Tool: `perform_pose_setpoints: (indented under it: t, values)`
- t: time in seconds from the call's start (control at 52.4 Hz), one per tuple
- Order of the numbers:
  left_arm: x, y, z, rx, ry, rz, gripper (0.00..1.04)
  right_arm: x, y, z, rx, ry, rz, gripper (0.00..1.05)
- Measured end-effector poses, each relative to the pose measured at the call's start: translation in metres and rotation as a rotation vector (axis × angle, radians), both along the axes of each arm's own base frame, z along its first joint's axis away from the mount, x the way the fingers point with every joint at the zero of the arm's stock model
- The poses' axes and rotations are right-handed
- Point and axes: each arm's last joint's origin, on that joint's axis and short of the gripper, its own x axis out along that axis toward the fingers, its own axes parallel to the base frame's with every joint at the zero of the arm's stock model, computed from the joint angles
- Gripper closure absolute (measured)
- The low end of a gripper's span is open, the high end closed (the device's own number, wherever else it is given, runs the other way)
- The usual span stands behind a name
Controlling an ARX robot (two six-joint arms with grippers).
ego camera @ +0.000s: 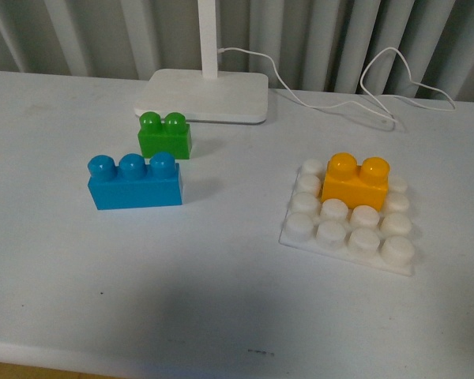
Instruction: Insert yellow block into base center
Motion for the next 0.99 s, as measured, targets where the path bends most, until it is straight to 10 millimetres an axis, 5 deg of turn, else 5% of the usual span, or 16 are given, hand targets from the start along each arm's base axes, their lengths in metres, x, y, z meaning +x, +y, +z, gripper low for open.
perform_pose_setpoints:
  t: [0.363, 0.478, 0.86, 0.993]
  values:
    - [-0.012, 0.000, -0.003, -0.001, 0.005, 0.000, 1.00, 0.000, 0.000, 0.000, 0.000, 0.000, 0.000, 0.09]
    - [-0.012, 0.000, -0.003, -0.003, 0.005, 0.000, 0.72, 0.000, 0.000, 0.000, 0.000, 0.000, 0.000, 0.09]
    - [-0.012, 0.000, -0.003, -0.003, 0.005, 0.000, 0.08, 0.000, 0.000, 0.000, 0.000, 0.000, 0.000, 0.09]
    - [-0.012, 0.000, -0.003, -0.003, 0.005, 0.000, 0.07, 0.000, 0.000, 0.000, 0.000, 0.000, 0.000, 0.09]
